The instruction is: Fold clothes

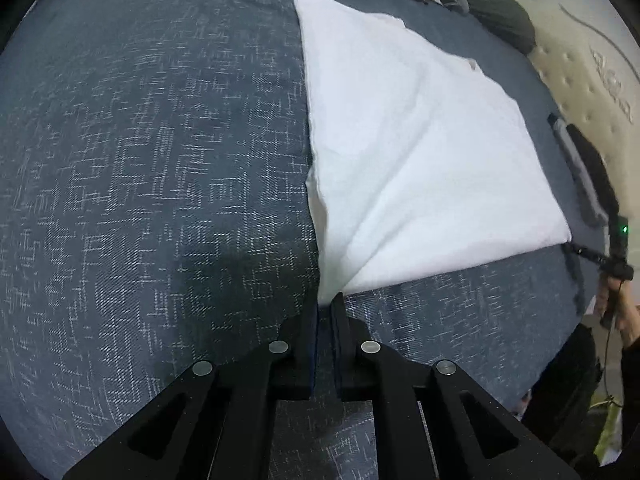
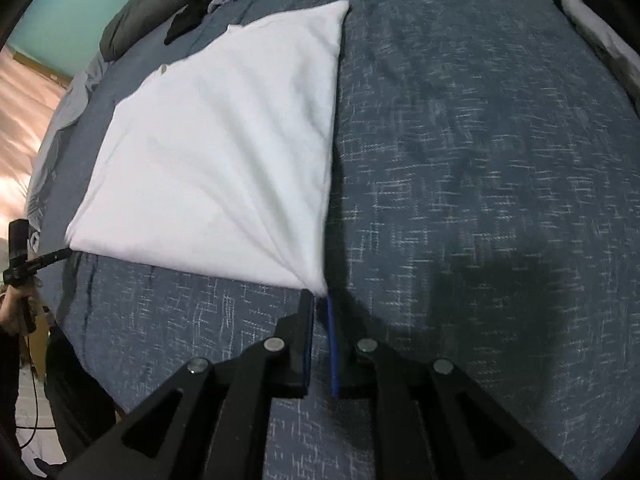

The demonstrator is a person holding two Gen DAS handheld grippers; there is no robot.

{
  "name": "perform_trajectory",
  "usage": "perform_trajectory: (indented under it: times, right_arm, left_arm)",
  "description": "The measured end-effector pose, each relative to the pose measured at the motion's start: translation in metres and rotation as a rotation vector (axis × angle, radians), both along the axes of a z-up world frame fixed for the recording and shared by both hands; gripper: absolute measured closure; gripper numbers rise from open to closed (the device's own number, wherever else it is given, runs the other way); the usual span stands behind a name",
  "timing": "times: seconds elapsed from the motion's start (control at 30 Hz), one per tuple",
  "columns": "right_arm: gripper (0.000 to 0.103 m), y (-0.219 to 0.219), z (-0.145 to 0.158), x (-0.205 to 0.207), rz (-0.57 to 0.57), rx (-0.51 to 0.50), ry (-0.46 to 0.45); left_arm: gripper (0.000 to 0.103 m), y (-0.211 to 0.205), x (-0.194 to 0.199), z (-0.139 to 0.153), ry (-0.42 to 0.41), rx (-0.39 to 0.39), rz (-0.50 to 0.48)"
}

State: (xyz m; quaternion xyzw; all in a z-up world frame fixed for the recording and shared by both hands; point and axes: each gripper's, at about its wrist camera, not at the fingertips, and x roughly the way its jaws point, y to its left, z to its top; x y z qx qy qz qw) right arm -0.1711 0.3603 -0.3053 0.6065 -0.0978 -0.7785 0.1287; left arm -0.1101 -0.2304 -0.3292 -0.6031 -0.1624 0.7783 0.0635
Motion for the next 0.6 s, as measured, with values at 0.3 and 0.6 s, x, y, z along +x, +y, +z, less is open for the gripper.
perform_trajectory:
  times: [0.3, 0.6]
  right_arm:
    - [0.095, -0.015, 0.039, -0.015, -0.011, -0.103, 0.124]
    - [0.095, -0.001, -0.003, -0.018, -0.051, -0.015, -0.018]
  left_arm:
    - [0.087, -0.015, -0.01, 0.036, 0.12, 0.062, 0.093]
    - [0.086, -0.02, -0.029, 0.016, 0.093, 0.093, 0.139]
